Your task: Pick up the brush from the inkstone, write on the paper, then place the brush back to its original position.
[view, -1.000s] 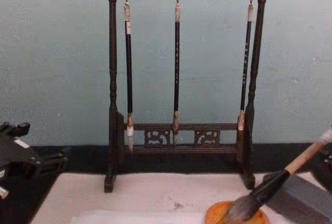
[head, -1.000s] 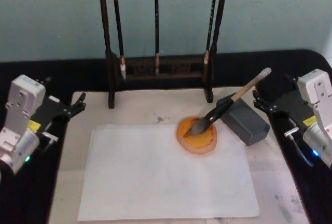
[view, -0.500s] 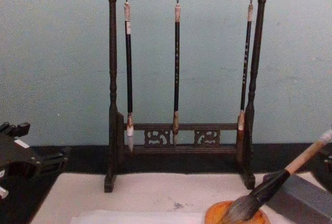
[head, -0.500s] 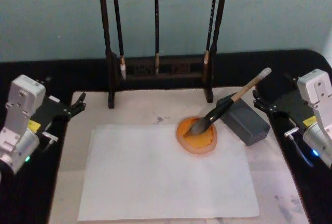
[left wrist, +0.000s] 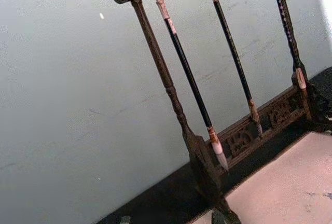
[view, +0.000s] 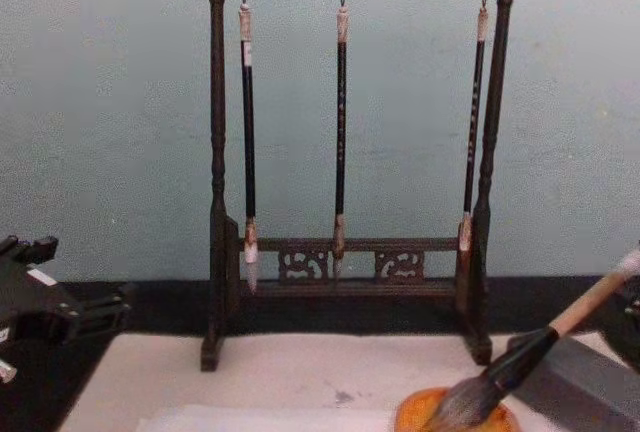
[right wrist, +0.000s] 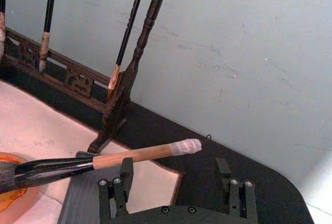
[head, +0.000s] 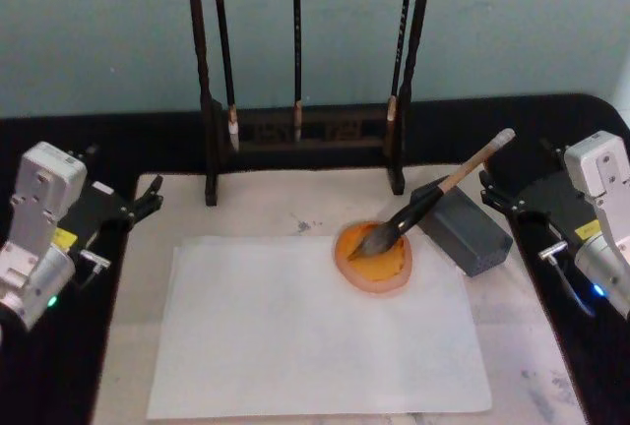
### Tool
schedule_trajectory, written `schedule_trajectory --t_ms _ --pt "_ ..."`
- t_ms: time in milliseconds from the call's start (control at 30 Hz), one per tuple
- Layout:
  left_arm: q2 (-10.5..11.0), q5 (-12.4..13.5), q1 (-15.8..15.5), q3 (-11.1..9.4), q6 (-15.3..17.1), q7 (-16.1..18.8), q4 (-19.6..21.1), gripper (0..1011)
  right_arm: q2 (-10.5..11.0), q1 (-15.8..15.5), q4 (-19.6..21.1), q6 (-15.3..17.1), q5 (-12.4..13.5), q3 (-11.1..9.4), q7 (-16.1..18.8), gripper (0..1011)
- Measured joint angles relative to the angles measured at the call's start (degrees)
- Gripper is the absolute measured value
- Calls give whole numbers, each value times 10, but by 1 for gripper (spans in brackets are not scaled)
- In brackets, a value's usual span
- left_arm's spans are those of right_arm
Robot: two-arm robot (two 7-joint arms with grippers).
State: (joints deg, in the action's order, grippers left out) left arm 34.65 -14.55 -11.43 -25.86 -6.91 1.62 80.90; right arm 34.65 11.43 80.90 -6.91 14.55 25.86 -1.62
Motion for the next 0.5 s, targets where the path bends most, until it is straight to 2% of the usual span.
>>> schedule_trajectory --t_ms 167,300,467,500 --pt "0 0 0 0 0 0 0 1010 0 0 0 0 0 0 0 1000" --pt "0 0 0 0 0 0 0 1010 1 -10 13 -6 2 -8 5 1000" --pt "0 0 0 0 0 0 0 1010 4 -35 43 -9 22 -28 17 1000" --pt "0 0 0 0 0 0 0 1010 4 -44 51 -6 35 -35 22 1000"
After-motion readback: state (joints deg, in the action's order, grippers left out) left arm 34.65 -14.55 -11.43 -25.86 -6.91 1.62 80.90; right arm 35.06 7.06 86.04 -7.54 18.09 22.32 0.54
